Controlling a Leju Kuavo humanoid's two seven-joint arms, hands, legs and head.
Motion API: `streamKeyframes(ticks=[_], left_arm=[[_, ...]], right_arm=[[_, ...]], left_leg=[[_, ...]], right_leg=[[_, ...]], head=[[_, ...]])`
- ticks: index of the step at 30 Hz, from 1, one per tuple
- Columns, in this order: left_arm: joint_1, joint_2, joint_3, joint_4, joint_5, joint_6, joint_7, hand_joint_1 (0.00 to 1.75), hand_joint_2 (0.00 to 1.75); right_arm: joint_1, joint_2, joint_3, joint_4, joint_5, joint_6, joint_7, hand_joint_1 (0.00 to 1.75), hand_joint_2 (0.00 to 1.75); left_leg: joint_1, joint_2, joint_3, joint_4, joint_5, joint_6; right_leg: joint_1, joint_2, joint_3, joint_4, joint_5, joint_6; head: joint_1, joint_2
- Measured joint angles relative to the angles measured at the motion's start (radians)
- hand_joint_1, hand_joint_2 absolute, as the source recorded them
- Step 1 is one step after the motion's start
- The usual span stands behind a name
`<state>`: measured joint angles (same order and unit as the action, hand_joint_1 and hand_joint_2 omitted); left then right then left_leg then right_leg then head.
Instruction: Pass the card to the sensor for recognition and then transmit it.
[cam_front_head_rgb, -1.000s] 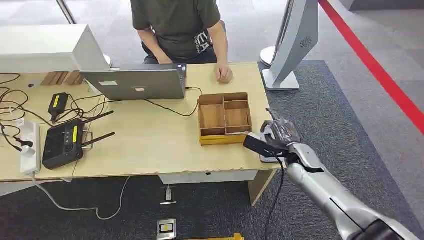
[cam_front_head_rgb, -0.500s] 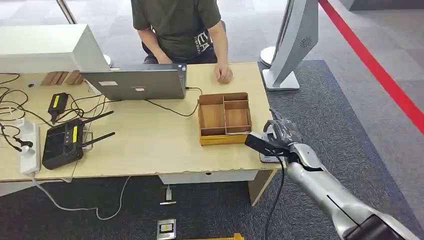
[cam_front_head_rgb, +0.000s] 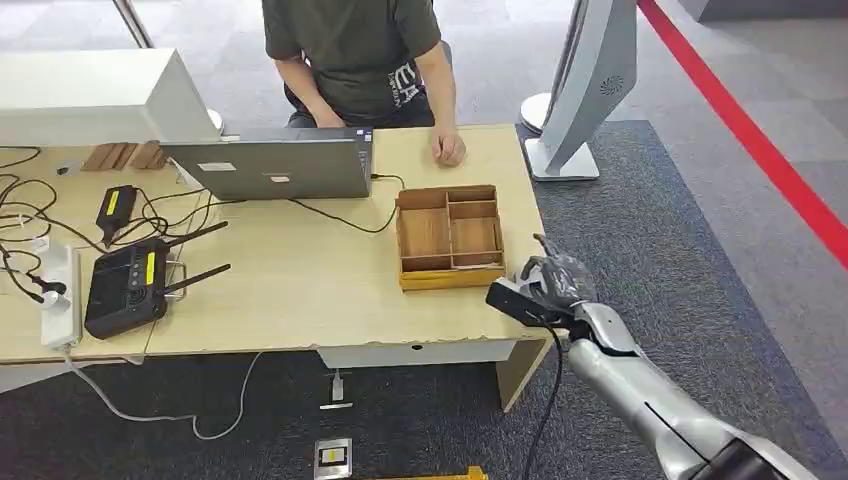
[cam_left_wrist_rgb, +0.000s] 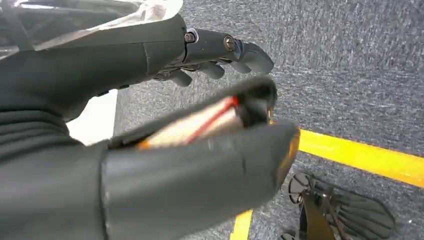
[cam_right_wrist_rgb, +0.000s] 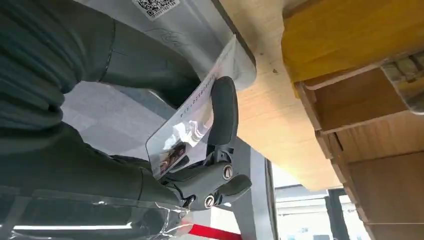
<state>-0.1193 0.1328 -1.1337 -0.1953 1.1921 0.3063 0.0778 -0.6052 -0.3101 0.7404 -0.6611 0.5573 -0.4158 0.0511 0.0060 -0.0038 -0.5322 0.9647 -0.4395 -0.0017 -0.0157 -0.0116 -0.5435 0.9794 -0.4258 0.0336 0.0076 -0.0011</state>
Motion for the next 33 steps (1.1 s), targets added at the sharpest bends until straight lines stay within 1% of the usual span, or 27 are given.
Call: streamKeyframes(ticks=[14, 18, 27, 33], left_arm=[[0.000, 0.000, 0.000, 0.000, 0.008, 0.007, -0.006, 0.00, 0.00], [0.001, 0.000, 0.001, 0.000, 0.012, 0.010, -0.006, 0.00, 0.00], [0.001, 0.000, 0.002, 0.000, 0.016, 0.016, 0.012, 0.00, 0.00], [0.001, -0.001, 0.004, 0.000, 0.025, 0.019, 0.013, 0.00, 0.00]], right_arm=[[-0.018, -0.004, -0.008, 0.027, 0.011, -0.008, 0.002, 1.75, 1.75], [-0.033, -0.018, -0.009, 0.027, 0.024, -0.019, 0.024, 1.75, 1.75], [-0.065, -0.060, -0.014, 0.019, 0.068, 0.008, 0.070, 1.75, 1.75], [-0.065, -0.076, -0.016, 0.027, 0.068, 0.022, 0.063, 1.75, 1.75]], left_leg=[[0.000, 0.000, 0.000, 0.000, 0.000, 0.000], [0.000, 0.000, 0.000, 0.000, 0.000, 0.000], [0.000, 0.000, 0.000, 0.000, 0.000, 0.000], [0.000, 0.000, 0.000, 0.000, 0.000, 0.000]], right_leg=[[0.000, 0.000, 0.000, 0.000, 0.000, 0.000], [0.000, 0.000, 0.000, 0.000, 0.000, 0.000], [0.000, 0.000, 0.000, 0.000, 0.000, 0.001], [0.000, 0.000, 0.000, 0.000, 0.000, 0.001]], head=[[0.000, 0.000], [0.000, 0.000], [0.000, 0.000], [0.000, 0.000]])
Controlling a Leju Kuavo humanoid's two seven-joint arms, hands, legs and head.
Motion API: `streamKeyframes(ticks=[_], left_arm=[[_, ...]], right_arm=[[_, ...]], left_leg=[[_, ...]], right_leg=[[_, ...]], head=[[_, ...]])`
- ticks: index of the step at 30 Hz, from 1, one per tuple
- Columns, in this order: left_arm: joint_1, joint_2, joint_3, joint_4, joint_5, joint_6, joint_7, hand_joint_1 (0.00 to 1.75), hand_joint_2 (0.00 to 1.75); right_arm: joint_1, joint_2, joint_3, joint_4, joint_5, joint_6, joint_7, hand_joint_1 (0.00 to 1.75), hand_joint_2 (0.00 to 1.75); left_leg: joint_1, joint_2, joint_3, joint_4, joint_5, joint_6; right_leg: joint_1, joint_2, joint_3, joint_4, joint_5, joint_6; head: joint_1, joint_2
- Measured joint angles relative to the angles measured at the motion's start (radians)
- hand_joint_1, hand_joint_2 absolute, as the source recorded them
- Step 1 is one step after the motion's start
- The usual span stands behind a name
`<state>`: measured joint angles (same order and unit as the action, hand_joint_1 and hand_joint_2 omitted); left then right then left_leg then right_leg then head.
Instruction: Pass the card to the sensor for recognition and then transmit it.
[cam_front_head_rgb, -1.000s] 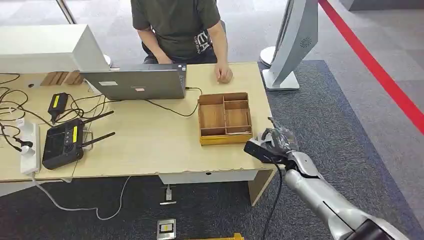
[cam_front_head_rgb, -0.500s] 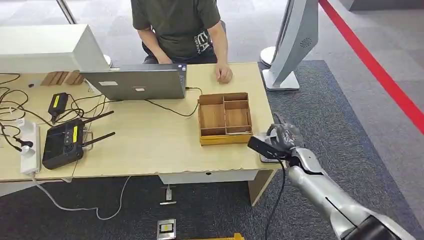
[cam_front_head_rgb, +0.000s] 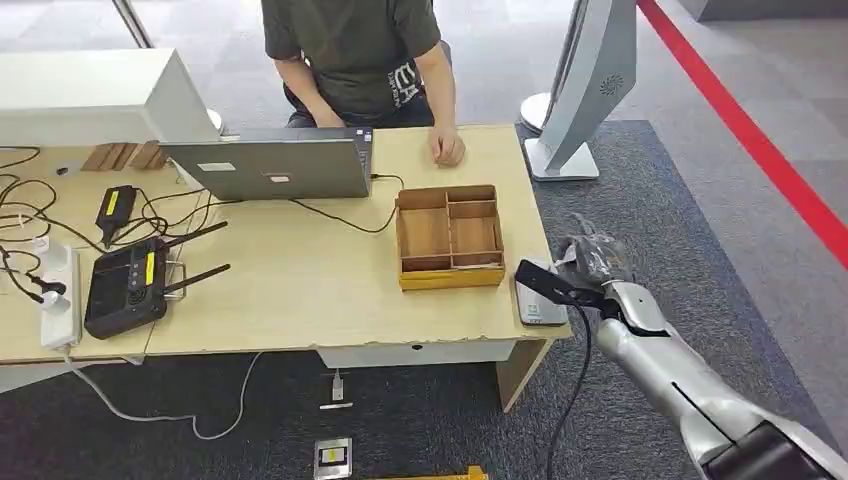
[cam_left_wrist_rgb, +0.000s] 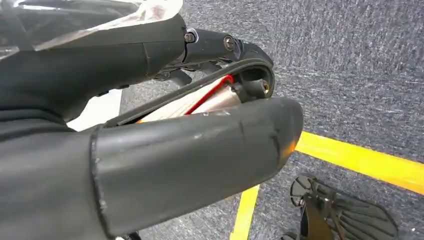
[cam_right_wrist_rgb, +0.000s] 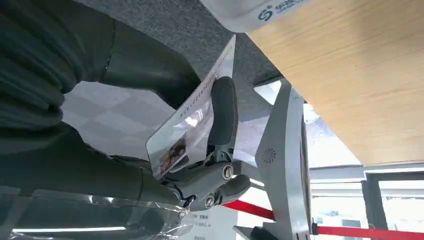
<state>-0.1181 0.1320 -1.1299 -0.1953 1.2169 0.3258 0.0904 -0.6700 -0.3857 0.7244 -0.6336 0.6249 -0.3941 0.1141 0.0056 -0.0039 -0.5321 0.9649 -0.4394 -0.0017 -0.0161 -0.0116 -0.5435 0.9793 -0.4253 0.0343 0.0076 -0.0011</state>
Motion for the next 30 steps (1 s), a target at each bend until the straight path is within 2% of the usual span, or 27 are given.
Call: streamKeyframes(ticks=[8, 30], left_arm=[[0.000, -0.002, 0.006, 0.000, 0.007, 0.012, -0.009, 0.00, 0.00], [0.000, -0.002, 0.006, 0.000, -0.008, -0.011, -0.046, 0.00, 0.00]], right_arm=[[0.006, -0.002, -0.005, 0.032, -0.007, -0.004, -0.013, 1.75, 1.75], [0.051, -0.005, -0.008, 0.084, -0.039, -0.003, -0.067, 1.75, 1.75]], left_leg=[[0.000, 0.000, 0.000, 0.000, 0.000, 0.000], [0.000, 0.000, 0.000, 0.000, 0.000, 0.000]], right_leg=[[0.000, 0.000, 0.000, 0.000, 0.000, 0.000], [0.000, 0.000, 0.000, 0.000, 0.000, 0.000]], head=[[0.000, 0.000], [0.000, 0.000]])
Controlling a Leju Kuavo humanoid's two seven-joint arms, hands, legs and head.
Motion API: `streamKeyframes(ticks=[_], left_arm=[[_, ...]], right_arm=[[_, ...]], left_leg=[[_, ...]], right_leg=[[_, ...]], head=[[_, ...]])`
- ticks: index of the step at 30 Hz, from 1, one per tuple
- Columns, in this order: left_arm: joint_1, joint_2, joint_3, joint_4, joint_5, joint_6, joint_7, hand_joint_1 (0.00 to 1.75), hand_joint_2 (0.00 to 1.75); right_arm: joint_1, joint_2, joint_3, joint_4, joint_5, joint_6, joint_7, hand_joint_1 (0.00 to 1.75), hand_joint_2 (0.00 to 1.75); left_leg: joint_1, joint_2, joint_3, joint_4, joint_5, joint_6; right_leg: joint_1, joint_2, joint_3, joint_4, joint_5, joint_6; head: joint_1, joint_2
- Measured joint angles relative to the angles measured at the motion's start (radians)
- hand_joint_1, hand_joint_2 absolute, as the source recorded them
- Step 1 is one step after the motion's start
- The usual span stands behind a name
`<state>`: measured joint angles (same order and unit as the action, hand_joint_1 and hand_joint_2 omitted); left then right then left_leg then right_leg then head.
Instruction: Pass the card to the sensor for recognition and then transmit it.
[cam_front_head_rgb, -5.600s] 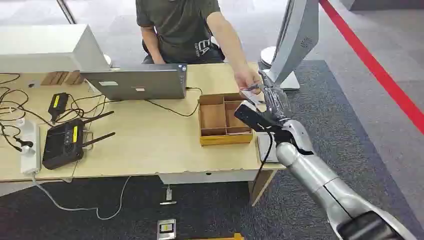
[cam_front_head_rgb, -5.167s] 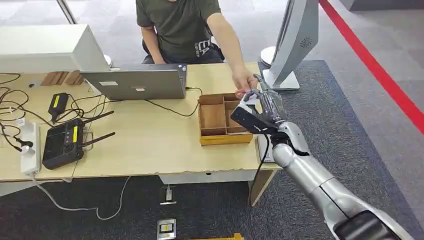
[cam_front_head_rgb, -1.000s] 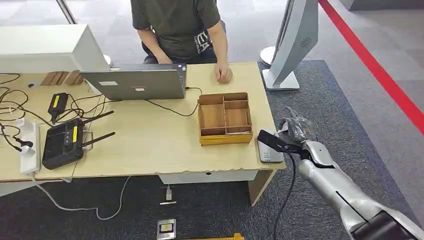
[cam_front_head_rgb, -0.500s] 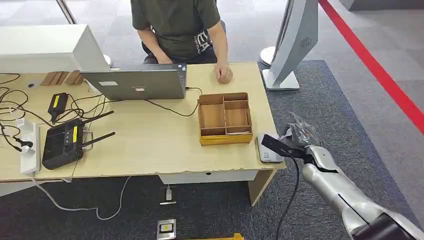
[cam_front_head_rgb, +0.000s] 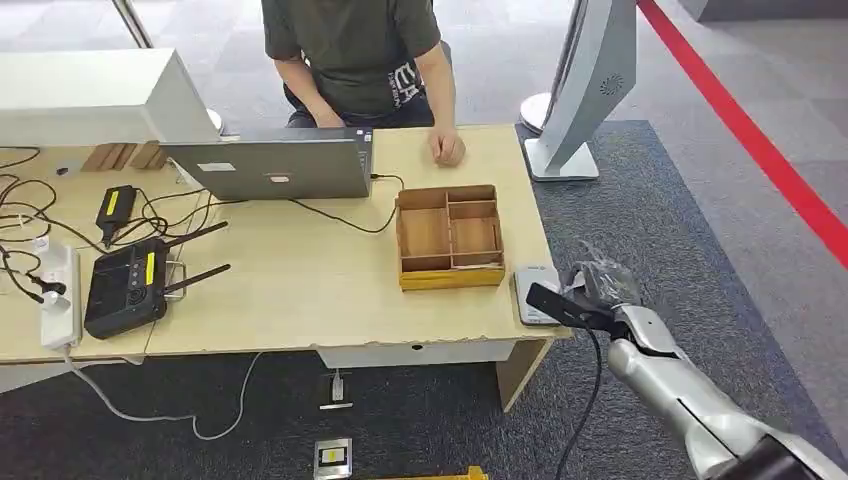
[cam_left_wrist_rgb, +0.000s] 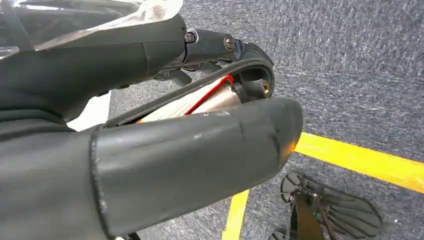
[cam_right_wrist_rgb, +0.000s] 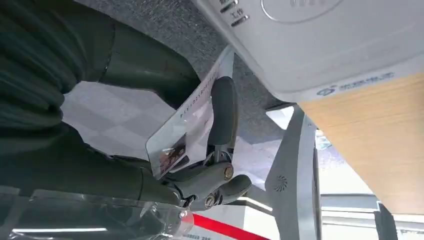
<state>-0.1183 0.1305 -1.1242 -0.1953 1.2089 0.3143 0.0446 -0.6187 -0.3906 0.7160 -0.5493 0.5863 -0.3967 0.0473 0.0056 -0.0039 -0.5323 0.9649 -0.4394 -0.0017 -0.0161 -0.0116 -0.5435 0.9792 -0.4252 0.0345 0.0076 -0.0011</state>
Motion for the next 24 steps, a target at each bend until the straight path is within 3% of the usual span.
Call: streamKeyframes(ticks=[13, 18, 24], left_arm=[[0.000, 0.000, 0.000, 0.000, -0.001, -0.003, -0.004, 0.00, 0.00], [0.000, 0.002, 0.000, 0.000, -0.006, -0.014, -0.006, 0.00, 0.00], [0.001, 0.002, 0.000, 0.000, -0.018, -0.021, -0.001, 0.00, 0.00]], right_arm=[[-0.015, 0.007, 0.001, 0.004, 0.009, -0.019, 0.017, 1.75, 1.75], [-0.067, -0.036, -0.008, -0.054, 0.028, -0.005, 0.077, 1.75, 1.75], [-0.098, -0.095, -0.025, -0.174, 0.066, 0.080, 0.132, 1.75, 1.75]], left_leg=[[0.000, 0.000, 0.000, 0.000, 0.000, 0.000], [-0.001, 0.000, 0.000, 0.000, 0.001, 0.001], [-0.001, 0.000, 0.000, 0.000, 0.001, 0.001]], right_leg=[[0.000, 0.000, 0.000, 0.000, 0.000, 0.000], [-0.001, 0.000, 0.000, 0.000, 0.001, 0.001], [-0.001, 0.000, 0.000, 0.000, 0.001, 0.001]], head=[[0.000, 0.000], [0.000, 0.000], [0.000, 0.000]])
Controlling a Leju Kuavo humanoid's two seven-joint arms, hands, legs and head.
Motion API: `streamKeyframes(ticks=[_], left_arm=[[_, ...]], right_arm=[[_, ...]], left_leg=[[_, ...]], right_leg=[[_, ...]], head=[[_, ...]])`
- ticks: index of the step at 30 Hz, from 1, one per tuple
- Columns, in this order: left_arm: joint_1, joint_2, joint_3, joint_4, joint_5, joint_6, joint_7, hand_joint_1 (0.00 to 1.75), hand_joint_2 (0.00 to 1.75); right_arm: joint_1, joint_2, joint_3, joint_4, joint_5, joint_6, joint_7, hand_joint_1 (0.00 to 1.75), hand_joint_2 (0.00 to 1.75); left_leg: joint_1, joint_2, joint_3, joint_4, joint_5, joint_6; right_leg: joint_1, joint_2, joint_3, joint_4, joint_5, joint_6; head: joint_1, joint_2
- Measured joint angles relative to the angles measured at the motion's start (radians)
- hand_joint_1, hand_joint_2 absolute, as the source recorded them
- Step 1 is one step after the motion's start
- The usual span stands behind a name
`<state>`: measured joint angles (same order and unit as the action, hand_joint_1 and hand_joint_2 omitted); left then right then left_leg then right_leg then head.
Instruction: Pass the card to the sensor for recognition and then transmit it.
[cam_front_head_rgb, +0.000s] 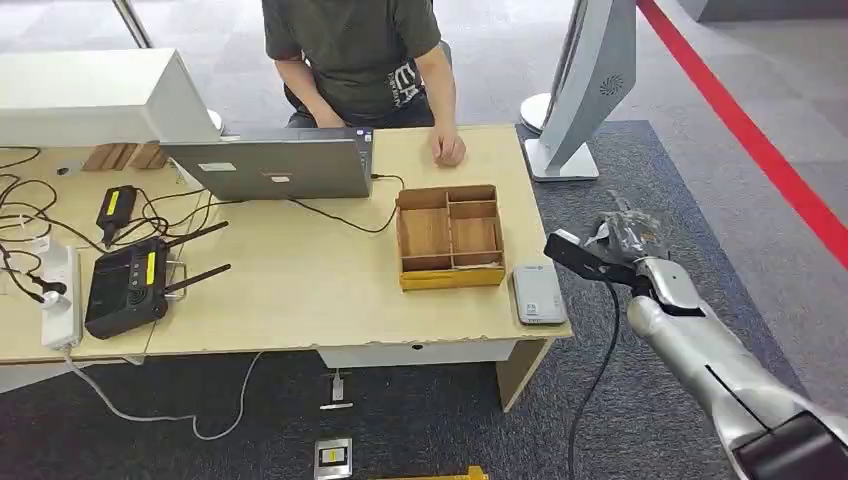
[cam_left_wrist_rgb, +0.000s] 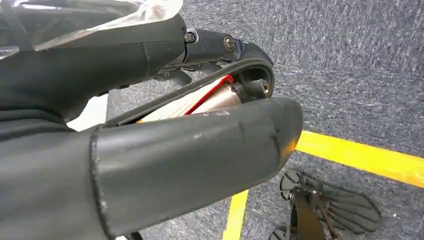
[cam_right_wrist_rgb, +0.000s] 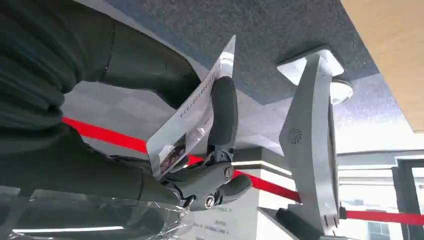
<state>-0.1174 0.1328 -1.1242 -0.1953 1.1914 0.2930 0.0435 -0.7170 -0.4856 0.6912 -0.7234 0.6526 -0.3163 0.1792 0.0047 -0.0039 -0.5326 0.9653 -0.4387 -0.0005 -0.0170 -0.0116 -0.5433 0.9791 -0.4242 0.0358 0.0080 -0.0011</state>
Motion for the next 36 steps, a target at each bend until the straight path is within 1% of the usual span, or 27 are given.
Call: streamKeyframes(ticks=[6, 8, 11, 16, 22, 28, 36], left_arm=[[0.000, 0.000, 0.000, 0.000, -0.004, -0.006, 0.009, 0.00, 0.00], [0.000, 0.000, 0.000, 0.000, -0.003, -0.007, 0.006, 0.00, 0.00], [0.000, 0.000, 0.000, 0.000, -0.003, -0.008, 0.007, 0.00, 0.00], [0.000, 0.000, 0.000, 0.000, 0.002, -0.005, 0.017, 0.00, 0.00], [0.000, 0.000, 0.000, 0.000, 0.013, 0.003, 0.009, 0.00, 0.00], [0.000, 0.000, 0.000, 0.000, 0.017, 0.008, 0.006, 0.00, 0.00], [0.000, 0.000, 0.000, 0.000, 0.021, 0.021, 0.013, 0.00, 0.00]], right_arm=[[0.012, -0.021, -0.005, -0.098, -0.004, 0.021, 0.012, 1.75, 1.75], [0.030, -0.024, -0.004, -0.119, -0.014, 0.022, -0.002, 1.75, 1.75], [0.063, -0.021, 0.001, -0.129, -0.028, 0.003, -0.039, 1.75, 1.75], [0.097, -0.010, 0.015, -0.129, -0.038, -0.025, -0.073, 1.75, 1.75], [0.102, 0.004, 0.027, -0.123, -0.048, -0.022, -0.083, 1.75, 1.75], [0.101, 0.023, 0.039, -0.104, -0.059, -0.021, -0.124, 1.75, 1.75], [0.108, 0.047, 0.061, -0.068, -0.074, -0.027, -0.149, 1.75, 1.75]], left_leg=[[0.000, 0.000, 0.000, 0.000, 0.000, 0.000], [0.000, 0.000, 0.000, 0.000, 0.000, 0.000], [0.000, 0.000, 0.000, 0.000, 0.000, 0.000], [0.000, 0.000, 0.000, 0.000, 0.000, 0.000], [0.000, 0.000, 0.000, 0.000, 0.000, 0.000], [0.000, 0.000, 0.000, 0.000, 0.000, 0.000], [0.000, 0.000, 0.000, 0.000, 0.000, 0.000]], right_leg=[[0.000, 0.000, 0.000, 0.000, 0.000, 0.000], [0.000, 0.000, 0.000, 0.000, 0.000, 0.000], [0.000, 0.000, 0.000, 0.000, 0.000, 0.000], [0.000, 0.000, 0.000, 0.000, 0.000, 0.000], [0.000, 0.000, 0.000, 0.000, 0.000, 0.000], [0.000, 0.000, 0.000, 0.000, 0.000, 0.000], [0.000, 0.000, 0.000, 0.000, 0.000, 0.000]], head=[[0.000, 0.000], [0.000, 0.000], [0.000, 0.000], [0.000, 0.000], [0.000, 0.000], [0.000, 0.000], [0.000, 0.000]])
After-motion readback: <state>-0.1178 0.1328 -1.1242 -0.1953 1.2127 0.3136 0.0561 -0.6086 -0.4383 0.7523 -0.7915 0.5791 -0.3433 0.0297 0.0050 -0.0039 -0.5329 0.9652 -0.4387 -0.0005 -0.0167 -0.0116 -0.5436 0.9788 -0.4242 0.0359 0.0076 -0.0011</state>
